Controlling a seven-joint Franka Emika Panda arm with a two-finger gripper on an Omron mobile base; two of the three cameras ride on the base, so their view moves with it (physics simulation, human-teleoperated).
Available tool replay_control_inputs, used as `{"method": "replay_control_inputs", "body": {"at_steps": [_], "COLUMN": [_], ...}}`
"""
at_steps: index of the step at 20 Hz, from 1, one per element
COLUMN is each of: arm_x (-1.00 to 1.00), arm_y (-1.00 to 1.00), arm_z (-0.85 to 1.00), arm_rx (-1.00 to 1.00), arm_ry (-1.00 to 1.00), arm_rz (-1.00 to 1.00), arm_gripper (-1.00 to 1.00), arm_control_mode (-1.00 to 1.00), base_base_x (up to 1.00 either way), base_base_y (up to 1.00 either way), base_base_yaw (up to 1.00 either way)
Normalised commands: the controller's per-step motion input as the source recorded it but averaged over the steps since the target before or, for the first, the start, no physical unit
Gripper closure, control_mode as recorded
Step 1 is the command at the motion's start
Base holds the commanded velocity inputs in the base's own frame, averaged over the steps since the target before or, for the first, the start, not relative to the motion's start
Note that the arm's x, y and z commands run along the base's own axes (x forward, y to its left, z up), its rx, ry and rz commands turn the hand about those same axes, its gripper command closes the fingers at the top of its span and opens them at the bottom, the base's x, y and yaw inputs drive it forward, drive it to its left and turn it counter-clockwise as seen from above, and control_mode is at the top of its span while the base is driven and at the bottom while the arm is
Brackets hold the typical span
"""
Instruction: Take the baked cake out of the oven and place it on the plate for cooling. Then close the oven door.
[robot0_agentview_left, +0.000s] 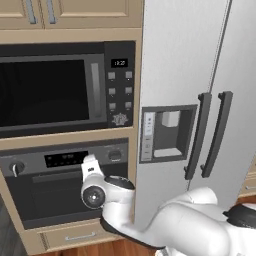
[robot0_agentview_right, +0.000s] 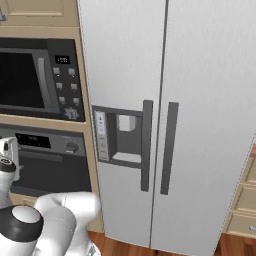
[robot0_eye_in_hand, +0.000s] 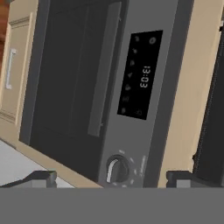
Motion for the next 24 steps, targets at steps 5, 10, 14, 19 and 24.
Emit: {"method": "replay_control_inputs", "body": {"at_steps": [5, 10, 14, 19, 24], "arm_x": [0.05, 0.18, 0.24, 0.38, 0.44], "arm_y": [0.33, 0.22, 0.02, 0.11, 0.00], "arm_z": [-0.43, -0.24, -0.26, -0.28, -0.27], "arm_rx": [0.00, 0.00, 0.00, 0.00, -0.01], "arm_ry": [-0.01, -0.05, -0.02, -0.05, 0.00], "arm_rz": [0.05, -0.08, -0.18, -0.03, 0.00], "arm_gripper": [-1.00, -1.00, -1.00, -1.00, -1.00], "arm_control_mode": [-1.00, -1.00, -1.00, -1.00, -1.00], "base_base_x": [0.00, 0.00, 0.00, 0.00, 0.00], "base_base_y": [0.00, 0.00, 0.00, 0.00, 0.00], "base_base_yaw": [0.00, 0.00, 0.00, 0.00, 0.00]}}
